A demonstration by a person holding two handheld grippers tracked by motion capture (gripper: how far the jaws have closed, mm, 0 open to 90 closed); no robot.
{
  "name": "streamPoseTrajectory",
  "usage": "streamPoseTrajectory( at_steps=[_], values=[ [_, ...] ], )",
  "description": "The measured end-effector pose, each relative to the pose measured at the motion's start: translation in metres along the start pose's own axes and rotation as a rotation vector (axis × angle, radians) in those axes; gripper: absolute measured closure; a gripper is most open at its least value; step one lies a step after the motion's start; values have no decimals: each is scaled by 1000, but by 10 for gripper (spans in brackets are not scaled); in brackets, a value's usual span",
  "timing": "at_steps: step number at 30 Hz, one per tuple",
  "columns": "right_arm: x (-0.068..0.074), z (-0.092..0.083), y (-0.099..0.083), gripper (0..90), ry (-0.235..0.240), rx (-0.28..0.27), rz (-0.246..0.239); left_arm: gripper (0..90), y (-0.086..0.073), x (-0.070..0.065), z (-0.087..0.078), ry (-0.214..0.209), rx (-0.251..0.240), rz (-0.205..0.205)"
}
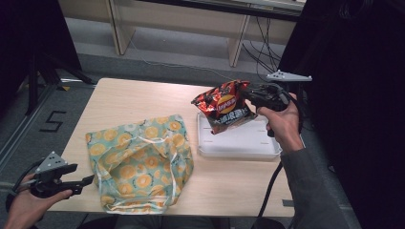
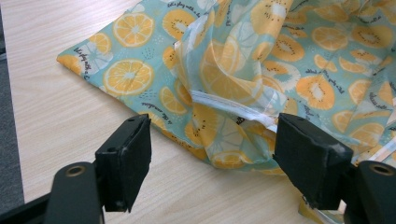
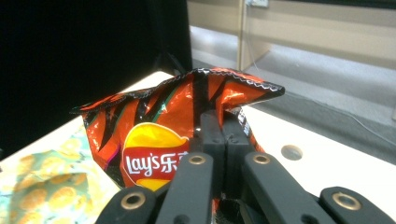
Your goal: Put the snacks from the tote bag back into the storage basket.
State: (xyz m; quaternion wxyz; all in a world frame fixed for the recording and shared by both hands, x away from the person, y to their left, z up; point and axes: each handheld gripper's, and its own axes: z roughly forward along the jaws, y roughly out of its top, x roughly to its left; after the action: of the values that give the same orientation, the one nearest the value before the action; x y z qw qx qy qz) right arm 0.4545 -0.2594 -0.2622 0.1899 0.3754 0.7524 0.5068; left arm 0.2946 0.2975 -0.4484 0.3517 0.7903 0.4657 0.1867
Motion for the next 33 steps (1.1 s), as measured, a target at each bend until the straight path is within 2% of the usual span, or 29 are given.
streamPoseTrajectory(
  at_steps=[2,3,5,10,13,14,17,18,19,23,24,25,26,28,29,31,32,33],
  values=[
    [-6,2,-5,900,-17,4,-6,273,0,1,1,-1,-5,3],
    [-6,2,-8,900,-11,15,19,273,0,1,0,1,8,6],
    [-8,4,-12,900,-11,18,24,273,0,2,0,1,13,9],
    [-7,10,-25,900,-6,26,60,273,-1,0,0,7,13,6],
    [-6,14,-36,900,-2,24,57,276,-1,1,0,3,16,22],
    [-5,15,-39,900,-3,21,68,277,-1,0,1,1,7,9],
    [-5,21,-51,900,-5,37,79,276,-1,0,1,3,11,13],
    [-6,24,-56,900,-1,35,83,275,-1,0,2,-3,13,-4],
    [-5,25,-58,900,0,55,103,275,-1,1,1,1,19,15],
    [-10,31,-75,900,-9,63,124,275,-1,1,2,4,25,21],
    [-10,31,-78,900,-22,60,130,275,-1,1,2,3,21,16],
    [-12,31,-80,900,-30,50,114,275,-2,-1,3,11,2,-15],
    [-11,31,-82,900,-27,52,164,275,-2,-1,3,8,1,-13],
    [-15,29,-86,900,-47,54,173,274,-2,-2,3,11,-12,-23],
    [-16,28,-88,900,-59,50,184,274,-2,-2,3,18,-10,-22],
    [-19,26,-92,900,-88,59,162,272,-2,-1,3,3,-7,-15],
    [-19,24,-93,900,-103,69,169,272,-2,-1,3,-1,2,-9],
    [-22,23,-95,900,-109,70,175,272,-2,-1,3,10,12,-4]
  ],
)
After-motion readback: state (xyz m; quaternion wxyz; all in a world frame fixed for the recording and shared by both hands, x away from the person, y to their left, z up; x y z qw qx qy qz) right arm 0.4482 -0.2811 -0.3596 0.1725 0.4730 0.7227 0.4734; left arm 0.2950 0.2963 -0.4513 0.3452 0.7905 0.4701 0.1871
